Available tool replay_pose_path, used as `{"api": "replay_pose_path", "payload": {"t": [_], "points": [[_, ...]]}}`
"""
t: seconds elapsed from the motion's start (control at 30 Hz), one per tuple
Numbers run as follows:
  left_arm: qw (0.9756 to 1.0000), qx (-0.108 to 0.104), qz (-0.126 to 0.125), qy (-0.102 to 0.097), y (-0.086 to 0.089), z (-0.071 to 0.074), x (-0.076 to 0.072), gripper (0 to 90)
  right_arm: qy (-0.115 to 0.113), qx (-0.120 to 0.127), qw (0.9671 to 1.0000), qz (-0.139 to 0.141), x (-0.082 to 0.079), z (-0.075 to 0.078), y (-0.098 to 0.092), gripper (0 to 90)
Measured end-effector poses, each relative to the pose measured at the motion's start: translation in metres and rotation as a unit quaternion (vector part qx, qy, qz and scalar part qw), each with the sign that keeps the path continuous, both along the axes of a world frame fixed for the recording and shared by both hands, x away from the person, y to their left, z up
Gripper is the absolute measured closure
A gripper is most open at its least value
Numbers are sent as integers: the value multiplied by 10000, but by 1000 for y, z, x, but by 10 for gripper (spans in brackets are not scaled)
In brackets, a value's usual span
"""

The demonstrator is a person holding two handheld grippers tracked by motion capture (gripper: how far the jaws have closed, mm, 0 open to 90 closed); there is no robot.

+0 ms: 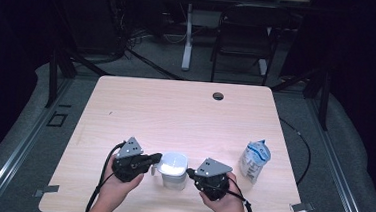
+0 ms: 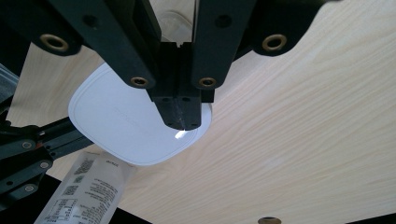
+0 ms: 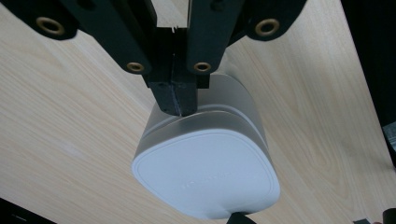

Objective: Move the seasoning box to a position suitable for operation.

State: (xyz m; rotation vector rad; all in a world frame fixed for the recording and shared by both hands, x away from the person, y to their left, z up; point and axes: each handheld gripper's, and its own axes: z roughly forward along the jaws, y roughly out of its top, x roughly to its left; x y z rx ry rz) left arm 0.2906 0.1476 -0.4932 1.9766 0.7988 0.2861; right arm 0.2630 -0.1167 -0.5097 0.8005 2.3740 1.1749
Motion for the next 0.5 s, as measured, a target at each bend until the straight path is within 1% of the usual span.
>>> {"api": "replay_pose_path", "payload": {"t": [0.17, 0.23, 0.5], "points": [[10000, -19, 10, 0, 0, 0, 0, 900, 3, -16, 10000, 16, 0, 0, 0, 900], [10000, -23, 16, -11, 0, -1, 1, 900, -8, -37, 10000, 64, 1, 2, 0, 900], [10000, -38, 17, 35, 2, -1, 1, 900, 0, -86, 9999, 96, 1, 4, 1, 900]]}}
